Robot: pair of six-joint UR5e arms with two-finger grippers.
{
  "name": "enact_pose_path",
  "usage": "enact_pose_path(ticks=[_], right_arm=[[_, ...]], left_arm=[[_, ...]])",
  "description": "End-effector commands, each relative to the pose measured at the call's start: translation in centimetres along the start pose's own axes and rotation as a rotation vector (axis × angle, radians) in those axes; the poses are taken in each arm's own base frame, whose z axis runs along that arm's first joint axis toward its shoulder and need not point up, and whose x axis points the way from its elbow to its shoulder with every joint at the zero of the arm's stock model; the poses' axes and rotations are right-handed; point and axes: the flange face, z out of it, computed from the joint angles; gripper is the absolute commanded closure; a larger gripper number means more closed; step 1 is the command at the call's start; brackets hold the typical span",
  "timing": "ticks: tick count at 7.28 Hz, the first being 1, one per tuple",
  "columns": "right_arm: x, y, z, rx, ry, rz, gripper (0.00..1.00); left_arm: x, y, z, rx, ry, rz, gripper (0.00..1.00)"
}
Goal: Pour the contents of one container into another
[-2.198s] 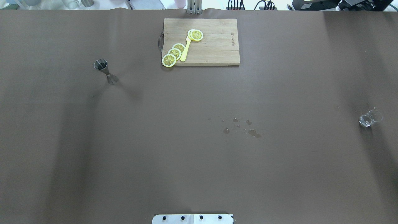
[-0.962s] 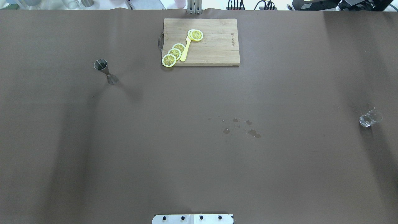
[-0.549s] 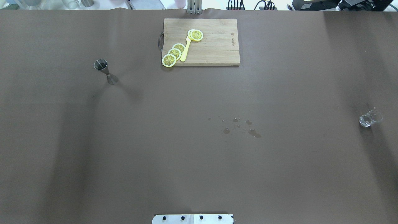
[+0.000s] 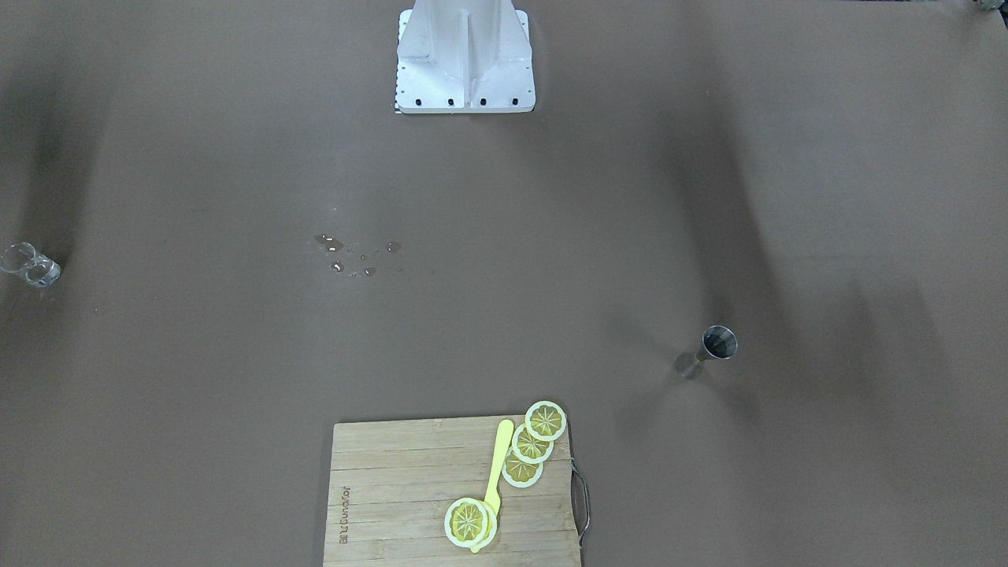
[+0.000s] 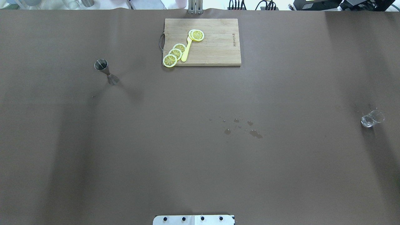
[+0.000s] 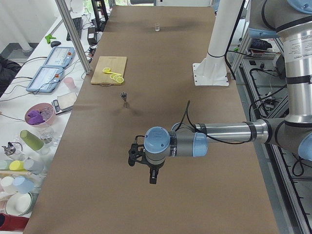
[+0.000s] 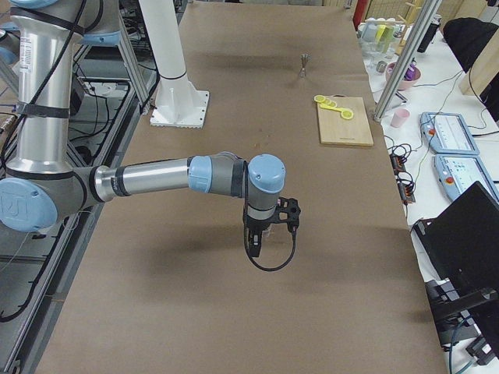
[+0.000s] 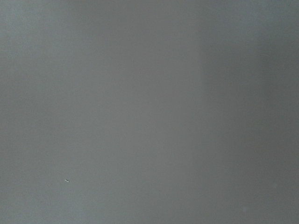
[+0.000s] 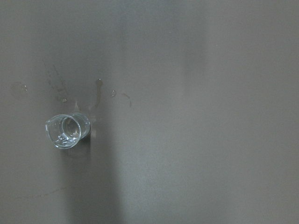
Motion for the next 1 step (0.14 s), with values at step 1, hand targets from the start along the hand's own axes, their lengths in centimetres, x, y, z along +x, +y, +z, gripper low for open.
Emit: enact_pose_path(ticks=[1], right_arm=[[0.07, 0.01, 0.08, -0.002, 0.0, 0.003, 0.0]], left_arm=[[-0.25, 0.21, 0.2, -0.004, 0.0, -0.004, 0.02]])
